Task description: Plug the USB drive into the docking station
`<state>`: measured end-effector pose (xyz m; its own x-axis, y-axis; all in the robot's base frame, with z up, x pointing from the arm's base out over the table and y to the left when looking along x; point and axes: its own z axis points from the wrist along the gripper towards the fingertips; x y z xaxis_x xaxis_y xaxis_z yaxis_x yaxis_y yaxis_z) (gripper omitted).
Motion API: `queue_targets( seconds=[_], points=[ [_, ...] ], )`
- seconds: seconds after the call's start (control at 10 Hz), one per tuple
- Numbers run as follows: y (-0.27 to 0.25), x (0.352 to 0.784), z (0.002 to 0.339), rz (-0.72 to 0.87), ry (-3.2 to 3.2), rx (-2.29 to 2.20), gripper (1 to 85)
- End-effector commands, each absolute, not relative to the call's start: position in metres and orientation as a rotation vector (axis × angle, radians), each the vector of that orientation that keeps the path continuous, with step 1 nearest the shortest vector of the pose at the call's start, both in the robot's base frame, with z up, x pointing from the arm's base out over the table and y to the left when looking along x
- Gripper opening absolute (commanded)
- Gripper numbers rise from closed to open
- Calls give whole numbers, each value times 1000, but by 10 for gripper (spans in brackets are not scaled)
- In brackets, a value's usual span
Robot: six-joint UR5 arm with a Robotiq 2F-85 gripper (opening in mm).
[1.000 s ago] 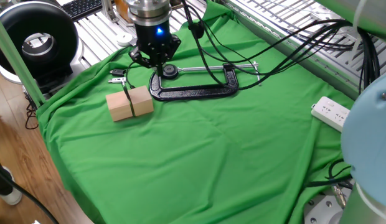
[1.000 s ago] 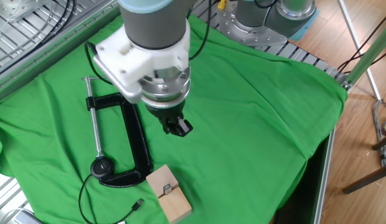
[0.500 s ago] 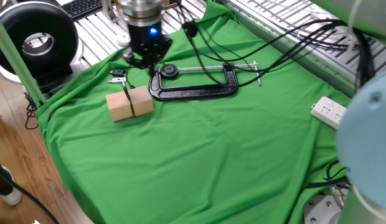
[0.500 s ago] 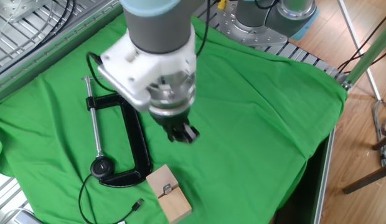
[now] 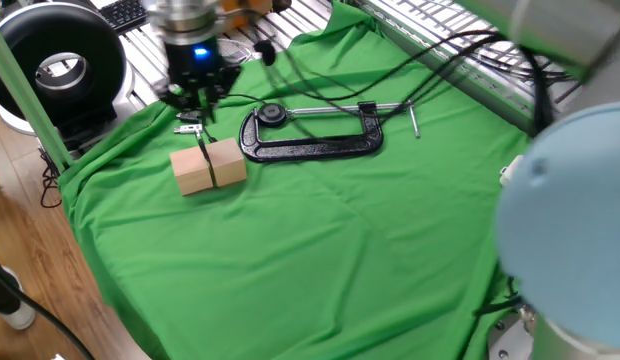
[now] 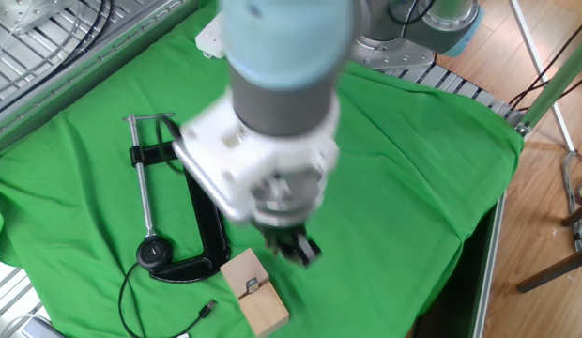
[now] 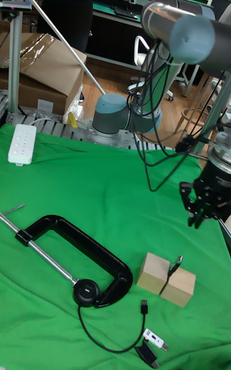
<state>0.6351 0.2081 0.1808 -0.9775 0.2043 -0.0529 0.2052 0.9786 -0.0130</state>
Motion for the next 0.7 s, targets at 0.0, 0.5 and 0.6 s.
queue_targets(
  seconds=[0.0, 0.5, 0.6],
  points=[
    [226, 656, 164, 6, 3039, 330, 340],
    [186, 652, 143, -26, 3044, 296, 390],
    [189, 652, 143, -12, 3044, 306, 403]
  ],
)
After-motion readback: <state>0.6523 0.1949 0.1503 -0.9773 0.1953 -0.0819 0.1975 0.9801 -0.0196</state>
